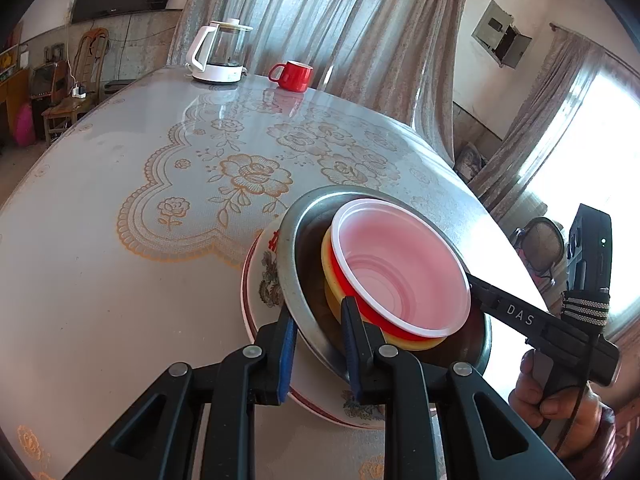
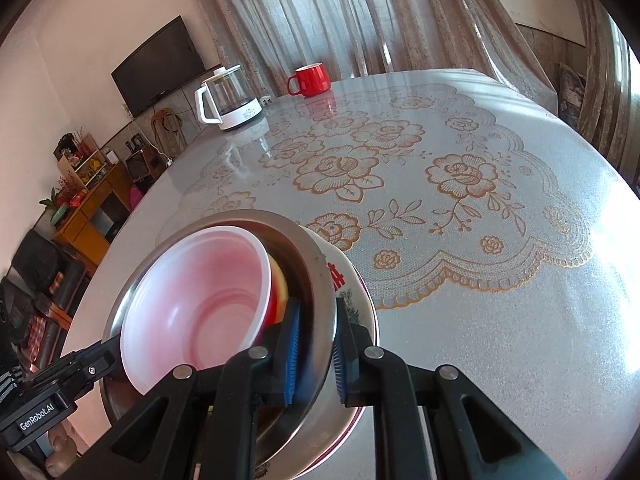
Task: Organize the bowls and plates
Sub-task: 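Lift the steel basin with both tools and carry it over the plate stack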
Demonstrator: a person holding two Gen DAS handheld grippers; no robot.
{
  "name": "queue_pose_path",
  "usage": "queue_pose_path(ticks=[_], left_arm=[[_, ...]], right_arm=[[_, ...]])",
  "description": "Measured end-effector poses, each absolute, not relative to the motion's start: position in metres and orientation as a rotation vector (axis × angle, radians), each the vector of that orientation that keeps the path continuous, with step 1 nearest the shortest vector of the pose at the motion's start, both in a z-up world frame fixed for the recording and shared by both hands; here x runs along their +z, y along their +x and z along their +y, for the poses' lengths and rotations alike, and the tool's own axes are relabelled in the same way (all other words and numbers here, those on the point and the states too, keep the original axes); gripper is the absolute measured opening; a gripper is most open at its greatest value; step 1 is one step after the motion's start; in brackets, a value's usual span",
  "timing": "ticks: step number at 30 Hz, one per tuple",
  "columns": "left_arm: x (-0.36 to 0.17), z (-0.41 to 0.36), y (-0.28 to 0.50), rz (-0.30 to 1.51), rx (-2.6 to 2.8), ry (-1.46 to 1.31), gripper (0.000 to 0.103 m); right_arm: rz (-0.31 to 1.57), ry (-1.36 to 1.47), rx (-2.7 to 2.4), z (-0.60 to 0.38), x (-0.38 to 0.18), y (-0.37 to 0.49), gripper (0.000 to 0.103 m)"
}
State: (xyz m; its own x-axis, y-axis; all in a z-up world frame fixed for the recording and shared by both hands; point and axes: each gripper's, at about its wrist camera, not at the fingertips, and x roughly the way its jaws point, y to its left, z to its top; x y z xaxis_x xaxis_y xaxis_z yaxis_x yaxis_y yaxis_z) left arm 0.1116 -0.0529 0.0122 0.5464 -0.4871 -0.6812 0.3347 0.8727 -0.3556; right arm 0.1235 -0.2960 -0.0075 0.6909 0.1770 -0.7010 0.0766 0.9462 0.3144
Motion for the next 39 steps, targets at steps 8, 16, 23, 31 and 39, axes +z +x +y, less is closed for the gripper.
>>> queue_pose_path(ticks=[8,16,23,31,39], left_arm=[[0.013,-0.055,0.109,0.861,-0.474,-0.172,0.024],[0.013,-0.055,0.107,0.860,-0.468,-0.169,0.025],[0.012,-0.055,0.106,0.855,-0.467,-0.164,0.026],[0.014,-0.056,0.101,0.845,-0.455,-0.159,0.026],[0.014,-0.056,0.100,0.837,-0.454,-0.156,0.027]], right_arm=[[0.810,0.342,0.053,-0.295,-0.008,0.122,0.014],[0.807,0.373,0.052,-0.297,-0.005,0.121,0.016],[0.791,0.388,0.061,-0.298,0.001,0.115,0.021],[0.783,0.423,0.070,-0.303,0.004,0.107,0.021],[0.783,0.430,0.073,-0.302,0.002,0.100,0.020]])
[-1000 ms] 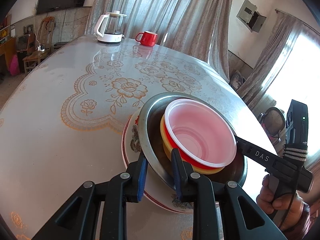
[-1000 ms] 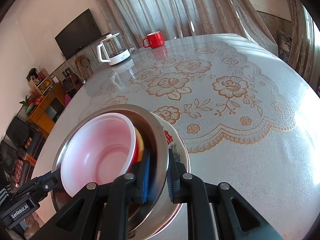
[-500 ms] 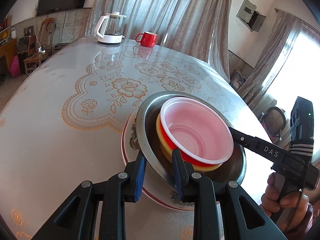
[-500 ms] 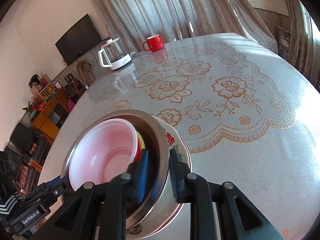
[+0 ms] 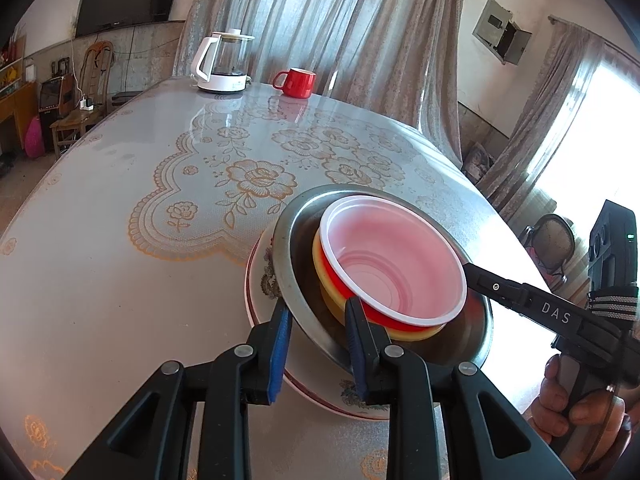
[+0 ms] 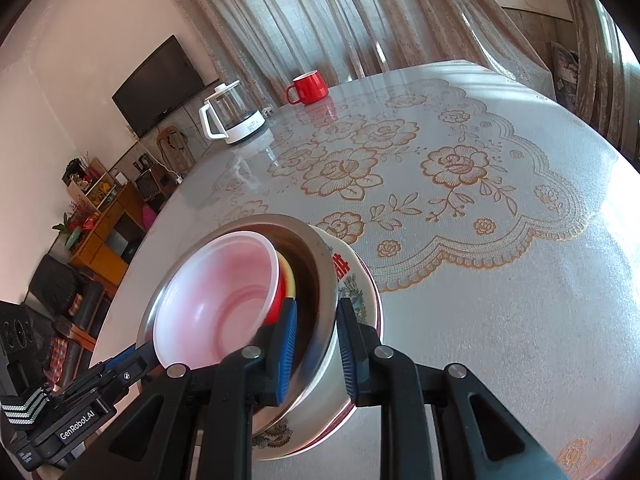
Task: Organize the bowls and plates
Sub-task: 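Lift the steel basin with both tools and carry it over the plate stack, then lower the steel basin onto the plate stack and open both tools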
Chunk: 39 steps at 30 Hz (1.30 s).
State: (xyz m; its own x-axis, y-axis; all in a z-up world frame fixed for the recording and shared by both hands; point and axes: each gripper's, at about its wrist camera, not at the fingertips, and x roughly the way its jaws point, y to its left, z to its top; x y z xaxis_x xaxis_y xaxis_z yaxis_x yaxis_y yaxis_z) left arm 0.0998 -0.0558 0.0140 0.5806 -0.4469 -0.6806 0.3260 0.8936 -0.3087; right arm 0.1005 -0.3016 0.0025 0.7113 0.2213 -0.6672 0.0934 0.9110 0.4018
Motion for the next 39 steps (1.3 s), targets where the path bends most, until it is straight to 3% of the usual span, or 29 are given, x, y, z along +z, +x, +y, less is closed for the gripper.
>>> queue_pose_path(ticks=[4,14,25,39], left_arm=[[0.014,-0.056,0.100,0.837,-0.453,-0.158,0.027],[0.014,-0.055,0.097,0.831,-0.448,-0.172,0.027],[0.017,-0.048,0.091,0.815,-0.449,-0.201,0.027],[0.015,0.002,0.077,0.792,-0.366,-0.278,0.027]], right_arm=[[0.772,0.405,0.054,-0.300,0.002,0.099,0.014],[0.763,0.401,0.045,-0.299,0.000,0.100,0.013],[0.745,0.482,0.090,-0.306,0.003,0.092,0.022],[0.659,0.414,0.216,-0.304,0.021,0.039,0.022]])
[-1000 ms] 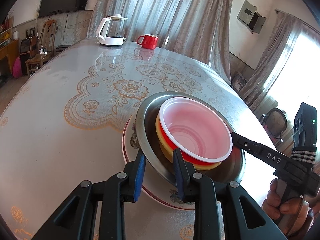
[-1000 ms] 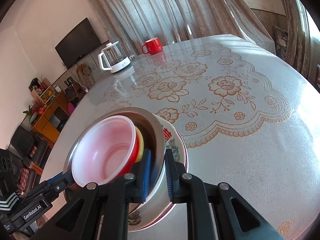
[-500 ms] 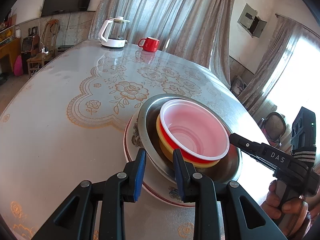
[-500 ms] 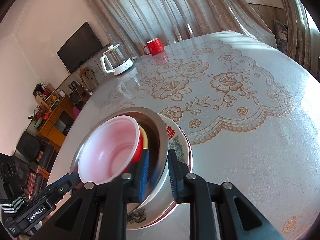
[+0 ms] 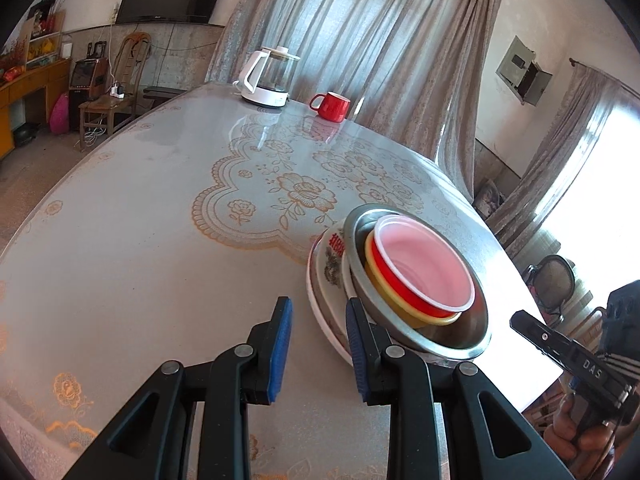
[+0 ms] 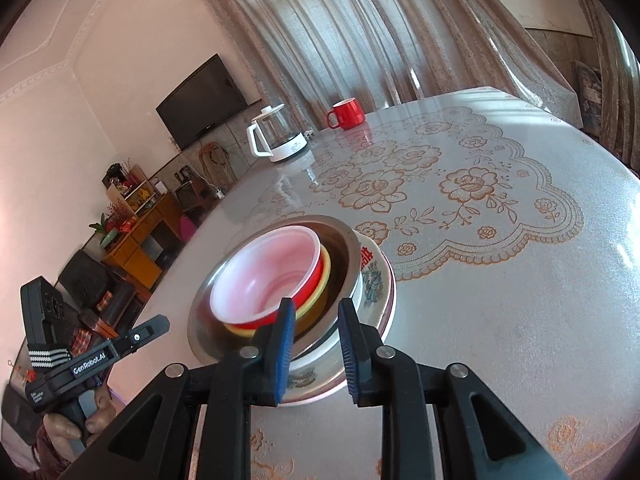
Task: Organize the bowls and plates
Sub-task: 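Lower the steel basin onto the plate stack and open both tools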
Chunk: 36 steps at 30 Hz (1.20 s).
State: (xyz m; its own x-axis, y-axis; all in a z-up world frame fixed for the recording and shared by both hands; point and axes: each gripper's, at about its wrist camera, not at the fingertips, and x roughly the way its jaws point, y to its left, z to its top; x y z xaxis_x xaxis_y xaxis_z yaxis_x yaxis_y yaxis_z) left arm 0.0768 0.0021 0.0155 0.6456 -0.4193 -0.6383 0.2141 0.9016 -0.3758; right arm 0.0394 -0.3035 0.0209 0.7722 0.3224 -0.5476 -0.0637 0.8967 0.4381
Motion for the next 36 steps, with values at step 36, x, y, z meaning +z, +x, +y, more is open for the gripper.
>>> queue_pose_path(ticks=[36], left_arm=[[-0.011,-0.052,0.087,0.846,-0.438,-0.141,0.029]], right_arm=[[0.786,0.436,0.254,-0.291,-0.025,0.039,0.014]])
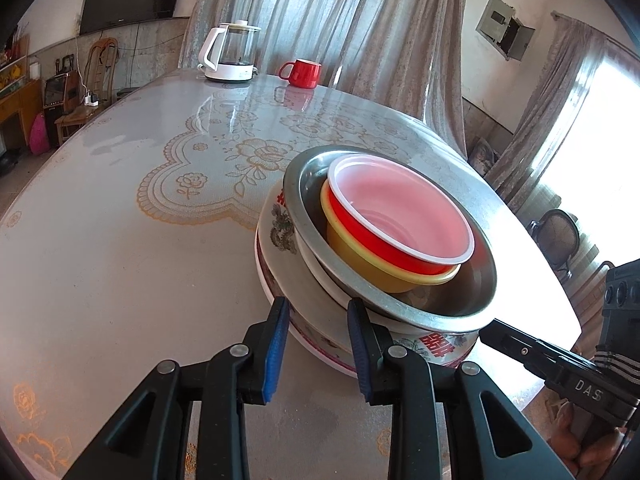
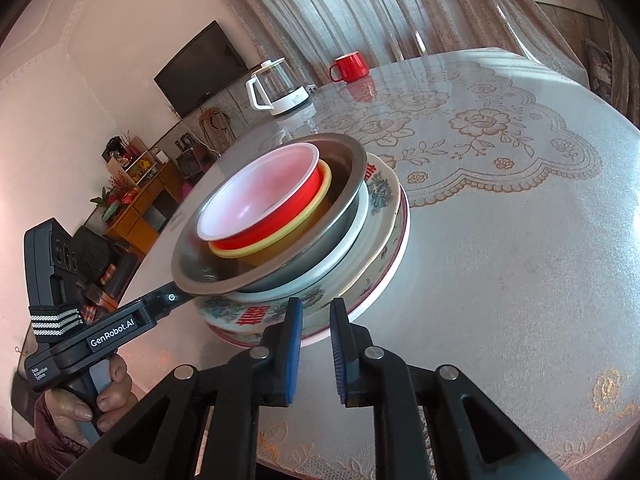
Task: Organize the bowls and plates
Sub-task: 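Lower the steel basin onto the plate stack and open both tools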
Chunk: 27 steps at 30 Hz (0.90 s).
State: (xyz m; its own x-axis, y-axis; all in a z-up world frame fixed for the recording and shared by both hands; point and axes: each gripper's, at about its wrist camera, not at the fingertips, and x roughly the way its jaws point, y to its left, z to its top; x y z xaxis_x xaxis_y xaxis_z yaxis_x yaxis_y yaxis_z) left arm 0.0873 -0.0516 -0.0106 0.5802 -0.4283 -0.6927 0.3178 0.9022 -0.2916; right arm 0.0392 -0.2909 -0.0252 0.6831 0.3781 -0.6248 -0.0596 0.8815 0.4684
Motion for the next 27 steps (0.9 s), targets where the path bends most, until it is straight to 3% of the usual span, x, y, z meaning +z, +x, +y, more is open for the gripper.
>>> queue_pose_path(ticks=[19,27], left_arm=[[-0.002,-0.041,0.066,0.814,-0.283,-0.088,0.032],[0.003,-0.026,0.053,0.770,-0.178,-0.078,0.046]], right_arm=[[0.795,0.267,0.175,-0.267,-0.016,0.030,0.022],[0.732,0.207,0.057,-0.253,0.002,0.021,0.031]])
